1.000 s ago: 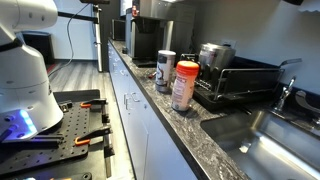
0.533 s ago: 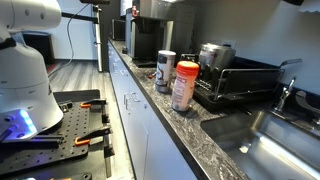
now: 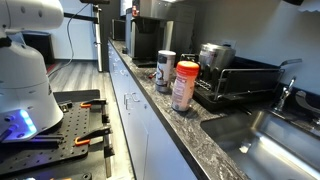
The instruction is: Remove the blue marker from the cabinet and put it on the counter
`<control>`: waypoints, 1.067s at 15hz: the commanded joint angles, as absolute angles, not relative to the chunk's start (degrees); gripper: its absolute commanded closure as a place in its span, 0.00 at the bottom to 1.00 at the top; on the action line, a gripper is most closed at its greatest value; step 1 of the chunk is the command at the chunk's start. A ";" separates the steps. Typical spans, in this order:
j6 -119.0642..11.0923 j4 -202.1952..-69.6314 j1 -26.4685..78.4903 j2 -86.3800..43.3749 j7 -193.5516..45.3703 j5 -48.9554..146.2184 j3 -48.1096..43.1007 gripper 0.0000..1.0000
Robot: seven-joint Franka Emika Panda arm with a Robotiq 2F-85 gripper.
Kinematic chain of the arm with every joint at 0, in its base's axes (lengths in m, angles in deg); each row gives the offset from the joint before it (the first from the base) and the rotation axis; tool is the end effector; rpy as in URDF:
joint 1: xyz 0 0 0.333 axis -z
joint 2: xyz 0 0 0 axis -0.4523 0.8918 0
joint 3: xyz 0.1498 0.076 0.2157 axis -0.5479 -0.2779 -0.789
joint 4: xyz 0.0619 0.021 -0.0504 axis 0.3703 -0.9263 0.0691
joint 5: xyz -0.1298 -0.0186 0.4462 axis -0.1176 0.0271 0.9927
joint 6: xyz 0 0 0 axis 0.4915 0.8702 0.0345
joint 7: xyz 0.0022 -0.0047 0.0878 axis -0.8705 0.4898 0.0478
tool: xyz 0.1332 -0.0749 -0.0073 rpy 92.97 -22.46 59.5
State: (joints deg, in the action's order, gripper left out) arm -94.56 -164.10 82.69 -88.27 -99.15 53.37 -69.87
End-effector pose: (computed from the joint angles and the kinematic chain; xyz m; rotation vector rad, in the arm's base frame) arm 0.5840 0.2428 0.6334 2.1545 0.0669 1.9331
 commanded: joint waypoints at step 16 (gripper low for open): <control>-98.13 -158.61 91.33 -89.17 -97.98 58.76 -75.45 0.65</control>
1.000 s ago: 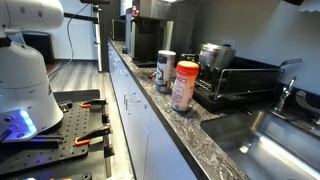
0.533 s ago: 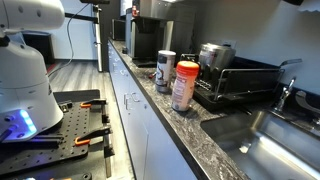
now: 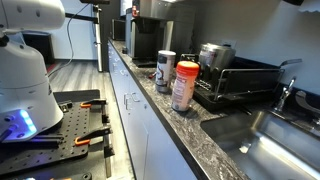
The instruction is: Remove the blue marker from the cabinet and put it on the counter
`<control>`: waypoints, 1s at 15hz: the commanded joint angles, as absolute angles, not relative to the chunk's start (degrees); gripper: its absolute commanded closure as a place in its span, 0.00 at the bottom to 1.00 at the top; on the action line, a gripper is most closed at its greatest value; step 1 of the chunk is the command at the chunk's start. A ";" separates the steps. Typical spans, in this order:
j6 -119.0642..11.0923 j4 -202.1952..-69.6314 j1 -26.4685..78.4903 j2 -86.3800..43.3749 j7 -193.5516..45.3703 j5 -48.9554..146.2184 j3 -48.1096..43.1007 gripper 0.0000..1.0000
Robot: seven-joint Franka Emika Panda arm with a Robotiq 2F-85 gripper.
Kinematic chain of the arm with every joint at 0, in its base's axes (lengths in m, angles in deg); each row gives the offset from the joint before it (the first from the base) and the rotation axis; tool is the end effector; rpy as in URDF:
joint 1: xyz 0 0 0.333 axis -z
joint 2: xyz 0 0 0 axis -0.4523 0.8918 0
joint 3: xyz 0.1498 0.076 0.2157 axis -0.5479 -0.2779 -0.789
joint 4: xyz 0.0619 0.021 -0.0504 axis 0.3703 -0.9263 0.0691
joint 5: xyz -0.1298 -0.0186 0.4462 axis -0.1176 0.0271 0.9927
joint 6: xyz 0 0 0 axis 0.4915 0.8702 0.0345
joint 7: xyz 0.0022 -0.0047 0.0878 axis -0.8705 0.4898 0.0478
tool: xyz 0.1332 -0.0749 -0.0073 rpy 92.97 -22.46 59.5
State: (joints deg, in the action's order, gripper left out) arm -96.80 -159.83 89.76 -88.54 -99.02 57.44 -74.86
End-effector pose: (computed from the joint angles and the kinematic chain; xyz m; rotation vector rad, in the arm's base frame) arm 0.6069 0.2473 0.6323 2.1389 0.0472 1.9841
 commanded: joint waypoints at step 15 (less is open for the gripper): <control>-98.09 -158.87 90.29 -91.63 -97.95 59.35 -74.91 0.66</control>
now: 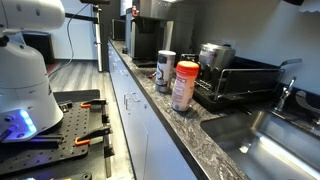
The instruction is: Remove the blue marker from the cabinet and put it on the counter
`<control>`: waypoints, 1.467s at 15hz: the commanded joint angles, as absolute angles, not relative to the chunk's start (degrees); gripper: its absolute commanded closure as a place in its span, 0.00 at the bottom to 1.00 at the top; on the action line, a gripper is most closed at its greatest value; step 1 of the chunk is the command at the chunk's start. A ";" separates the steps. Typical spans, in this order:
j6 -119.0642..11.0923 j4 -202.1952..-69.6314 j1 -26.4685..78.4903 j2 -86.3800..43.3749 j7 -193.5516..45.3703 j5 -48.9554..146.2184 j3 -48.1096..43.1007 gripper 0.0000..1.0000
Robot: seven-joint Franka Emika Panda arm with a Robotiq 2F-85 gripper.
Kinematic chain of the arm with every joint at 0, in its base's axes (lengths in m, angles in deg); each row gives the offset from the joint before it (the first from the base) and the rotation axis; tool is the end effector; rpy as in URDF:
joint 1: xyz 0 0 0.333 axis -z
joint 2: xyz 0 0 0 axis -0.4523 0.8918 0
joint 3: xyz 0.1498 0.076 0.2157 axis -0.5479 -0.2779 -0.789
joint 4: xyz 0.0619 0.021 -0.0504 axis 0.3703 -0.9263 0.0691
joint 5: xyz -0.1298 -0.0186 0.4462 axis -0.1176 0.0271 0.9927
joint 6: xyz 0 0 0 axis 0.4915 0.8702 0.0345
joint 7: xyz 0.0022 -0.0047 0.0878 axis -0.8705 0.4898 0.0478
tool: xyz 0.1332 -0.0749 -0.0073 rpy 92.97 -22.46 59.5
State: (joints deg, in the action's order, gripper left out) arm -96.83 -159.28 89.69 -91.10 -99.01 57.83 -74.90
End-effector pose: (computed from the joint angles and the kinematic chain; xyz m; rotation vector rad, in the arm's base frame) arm 0.5993 0.2645 0.6386 2.0937 0.0855 2.0027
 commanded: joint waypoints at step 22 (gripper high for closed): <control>-100.78 -156.73 95.11 -87.70 -96.53 59.55 -76.90 0.23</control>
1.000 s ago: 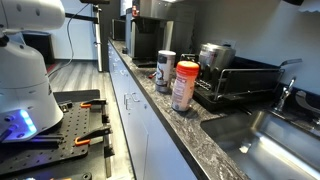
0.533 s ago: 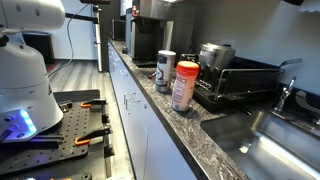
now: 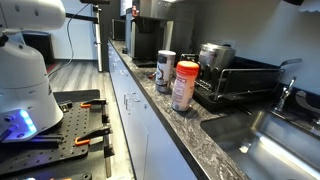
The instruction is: Remove the blue marker from the cabinet and put it on the counter
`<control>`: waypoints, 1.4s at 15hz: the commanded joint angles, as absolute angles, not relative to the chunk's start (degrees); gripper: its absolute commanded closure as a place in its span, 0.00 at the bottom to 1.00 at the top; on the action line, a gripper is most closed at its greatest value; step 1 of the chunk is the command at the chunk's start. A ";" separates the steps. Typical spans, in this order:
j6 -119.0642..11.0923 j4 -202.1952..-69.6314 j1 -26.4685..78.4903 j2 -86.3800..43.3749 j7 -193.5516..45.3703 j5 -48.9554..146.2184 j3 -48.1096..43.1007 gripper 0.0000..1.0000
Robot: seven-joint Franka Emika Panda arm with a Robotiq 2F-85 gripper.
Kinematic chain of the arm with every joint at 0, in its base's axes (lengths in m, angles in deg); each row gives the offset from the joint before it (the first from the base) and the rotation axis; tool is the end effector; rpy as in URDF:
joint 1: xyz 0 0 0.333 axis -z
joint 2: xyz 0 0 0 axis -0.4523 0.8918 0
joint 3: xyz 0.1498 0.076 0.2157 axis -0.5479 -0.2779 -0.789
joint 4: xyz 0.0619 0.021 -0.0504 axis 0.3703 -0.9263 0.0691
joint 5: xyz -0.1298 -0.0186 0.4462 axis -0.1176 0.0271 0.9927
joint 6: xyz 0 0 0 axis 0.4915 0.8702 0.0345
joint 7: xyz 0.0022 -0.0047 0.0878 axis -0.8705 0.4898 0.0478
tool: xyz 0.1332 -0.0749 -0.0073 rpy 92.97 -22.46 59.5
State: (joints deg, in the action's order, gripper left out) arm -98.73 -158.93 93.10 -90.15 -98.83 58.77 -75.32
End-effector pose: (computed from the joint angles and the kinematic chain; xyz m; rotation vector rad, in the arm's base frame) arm 0.6138 0.2328 0.6415 2.0775 0.0303 2.0145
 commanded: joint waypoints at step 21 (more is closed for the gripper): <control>-97.24 -157.65 86.20 -84.28 -95.75 60.75 -79.19 0.97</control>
